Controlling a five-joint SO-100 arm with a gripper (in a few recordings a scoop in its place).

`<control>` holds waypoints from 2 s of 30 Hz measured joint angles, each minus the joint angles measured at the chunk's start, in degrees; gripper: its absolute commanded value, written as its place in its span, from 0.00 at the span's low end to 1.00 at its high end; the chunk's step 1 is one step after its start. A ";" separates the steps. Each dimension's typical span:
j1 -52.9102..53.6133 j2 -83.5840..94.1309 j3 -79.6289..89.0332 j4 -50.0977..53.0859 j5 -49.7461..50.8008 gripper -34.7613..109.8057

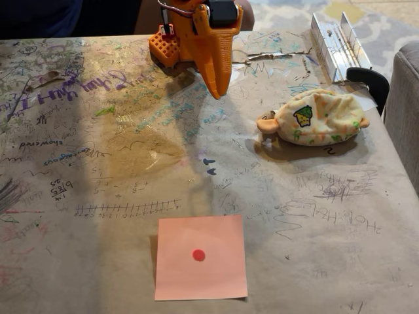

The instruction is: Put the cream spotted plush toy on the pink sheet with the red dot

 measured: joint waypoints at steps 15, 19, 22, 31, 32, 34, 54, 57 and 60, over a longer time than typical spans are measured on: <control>0.00 0.00 0.00 0.00 0.00 0.24; 0.00 0.00 0.00 0.00 0.00 0.24; 0.00 0.00 0.00 0.00 0.00 0.24; 1.05 0.00 0.00 0.00 0.97 0.37; 1.67 0.00 0.00 0.00 1.05 0.41; 2.02 -0.97 0.00 0.00 0.88 0.43; -33.57 -79.19 -45.18 -1.85 11.51 0.48; -33.40 -83.23 -46.76 -2.90 13.45 0.49; -31.55 -88.42 -47.46 -3.16 13.97 0.50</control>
